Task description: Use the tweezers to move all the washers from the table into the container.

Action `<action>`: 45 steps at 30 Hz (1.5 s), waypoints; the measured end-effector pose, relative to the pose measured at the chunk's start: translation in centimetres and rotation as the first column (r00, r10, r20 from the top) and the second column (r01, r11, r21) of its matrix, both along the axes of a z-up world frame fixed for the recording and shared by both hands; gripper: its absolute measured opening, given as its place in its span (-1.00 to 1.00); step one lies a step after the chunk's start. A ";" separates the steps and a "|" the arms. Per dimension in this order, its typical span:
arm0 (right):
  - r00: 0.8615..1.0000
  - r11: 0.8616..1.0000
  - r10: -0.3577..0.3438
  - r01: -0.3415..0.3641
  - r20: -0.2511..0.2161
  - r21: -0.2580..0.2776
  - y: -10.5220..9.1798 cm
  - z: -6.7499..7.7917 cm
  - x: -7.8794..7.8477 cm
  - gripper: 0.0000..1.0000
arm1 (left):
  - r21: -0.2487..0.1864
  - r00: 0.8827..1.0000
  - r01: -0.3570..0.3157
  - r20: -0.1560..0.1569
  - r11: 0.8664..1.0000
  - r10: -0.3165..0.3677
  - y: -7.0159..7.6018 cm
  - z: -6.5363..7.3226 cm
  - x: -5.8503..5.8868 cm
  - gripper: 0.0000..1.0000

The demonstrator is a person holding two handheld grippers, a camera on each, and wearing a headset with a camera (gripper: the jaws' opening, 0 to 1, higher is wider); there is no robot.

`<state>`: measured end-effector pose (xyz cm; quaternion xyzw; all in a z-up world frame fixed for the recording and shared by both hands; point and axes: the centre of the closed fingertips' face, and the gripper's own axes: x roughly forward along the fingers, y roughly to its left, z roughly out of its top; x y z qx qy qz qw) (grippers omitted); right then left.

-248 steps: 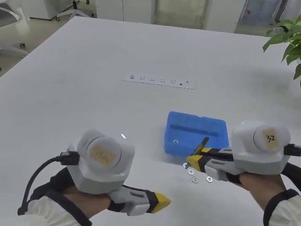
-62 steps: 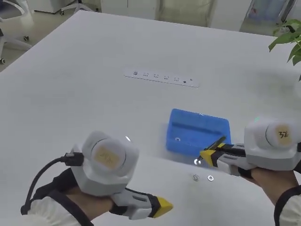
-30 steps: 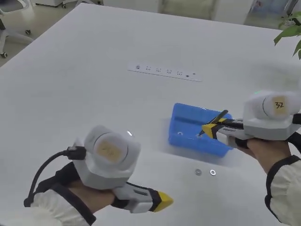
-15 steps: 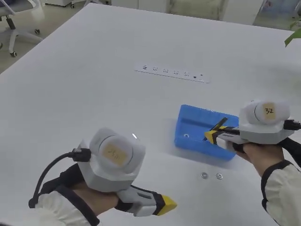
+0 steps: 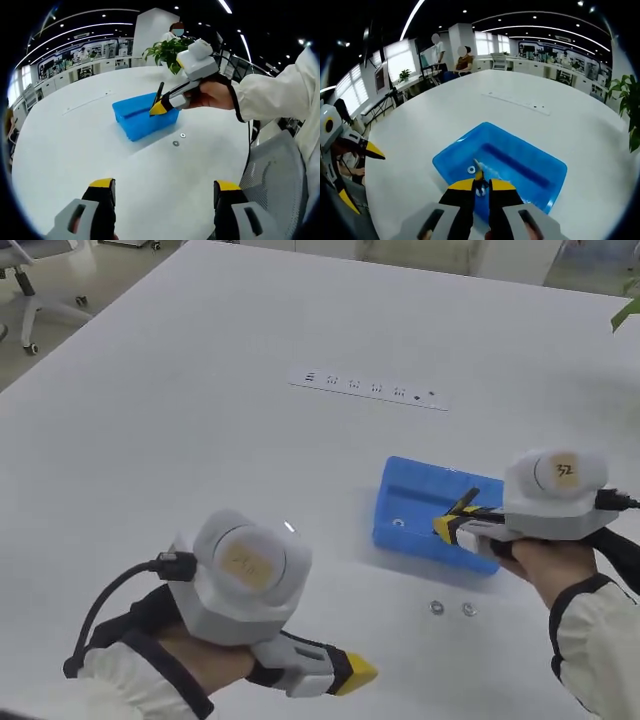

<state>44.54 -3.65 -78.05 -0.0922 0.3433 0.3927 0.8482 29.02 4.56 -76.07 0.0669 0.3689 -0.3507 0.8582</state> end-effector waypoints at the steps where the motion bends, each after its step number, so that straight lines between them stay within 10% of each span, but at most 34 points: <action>1: 1.000 1.000 -0.003 0.003 0.006 0.000 -0.1 0.1 0.0 -0.87 | 0.002 1.000 0.000 0.001 1.000 0.000 0.0 0.1 -0.1 0.64; 22: 0.996 0.997 -0.007 -0.001 0.094 0.080 -1.3 6.0 -4.3 -0.88 | -0.003 0.998 0.015 0.057 1.000 -0.015 -1.0 1.9 -0.6 0.65; 45: 0.997 0.997 0.074 -0.075 -0.023 -0.011 -1.6 0.7 -9.0 -0.88 | -0.015 0.999 -0.019 0.048 1.000 0.020 -0.5 1.5 -1.7 0.64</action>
